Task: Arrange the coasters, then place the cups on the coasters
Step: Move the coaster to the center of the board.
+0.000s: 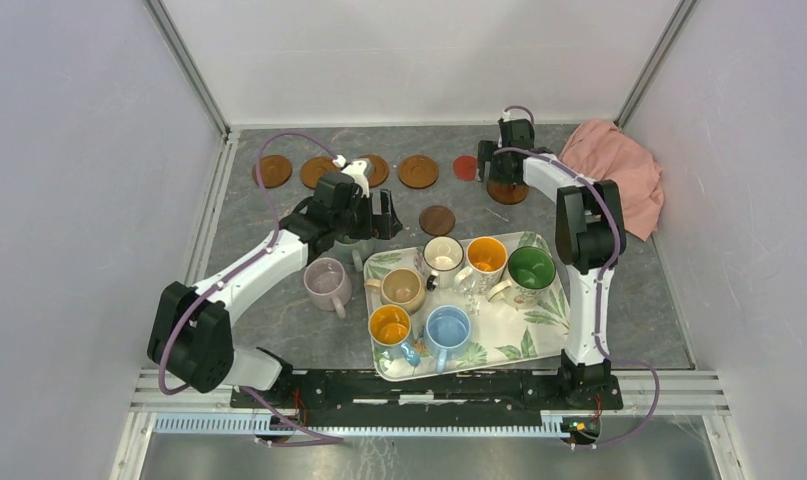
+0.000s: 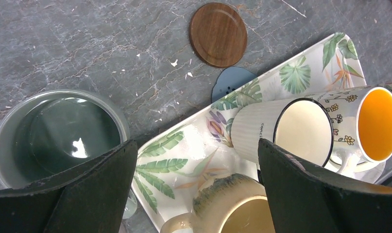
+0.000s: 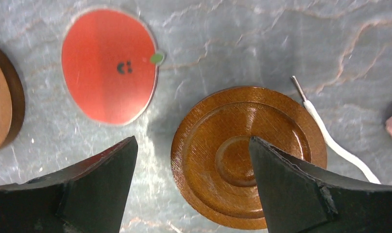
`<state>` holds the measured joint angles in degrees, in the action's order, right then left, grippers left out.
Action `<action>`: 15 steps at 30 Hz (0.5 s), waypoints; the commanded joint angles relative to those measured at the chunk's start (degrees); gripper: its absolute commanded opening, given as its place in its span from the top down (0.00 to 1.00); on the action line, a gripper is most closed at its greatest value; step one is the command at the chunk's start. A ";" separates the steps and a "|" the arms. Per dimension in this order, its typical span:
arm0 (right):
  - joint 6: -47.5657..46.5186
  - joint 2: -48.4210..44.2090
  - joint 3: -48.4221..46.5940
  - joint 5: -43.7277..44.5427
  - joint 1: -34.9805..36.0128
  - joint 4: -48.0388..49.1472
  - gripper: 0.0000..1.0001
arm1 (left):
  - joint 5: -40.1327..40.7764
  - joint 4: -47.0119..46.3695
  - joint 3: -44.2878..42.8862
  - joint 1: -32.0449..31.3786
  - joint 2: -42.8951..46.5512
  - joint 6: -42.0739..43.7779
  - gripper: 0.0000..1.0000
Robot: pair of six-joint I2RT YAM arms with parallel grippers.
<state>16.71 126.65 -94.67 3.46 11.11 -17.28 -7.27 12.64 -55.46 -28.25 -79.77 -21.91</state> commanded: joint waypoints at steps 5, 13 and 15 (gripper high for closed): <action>0.78 7.87 -13.04 -2.77 -2.95 -1.53 0.07 | -1.28 -3.28 0.18 1.08 0.12 3.90 0.00; 1.41 13.09 -21.21 -5.31 -3.01 -1.97 0.06 | -1.48 -3.11 0.02 1.33 0.36 3.48 0.00; 1.43 13.22 -21.51 -5.70 -3.10 -1.90 0.06 | -1.62 -2.99 -0.17 1.43 0.26 3.38 0.00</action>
<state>17.26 138.74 -113.80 0.10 7.81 -19.00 -7.73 11.77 -55.31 -27.33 -79.88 -21.87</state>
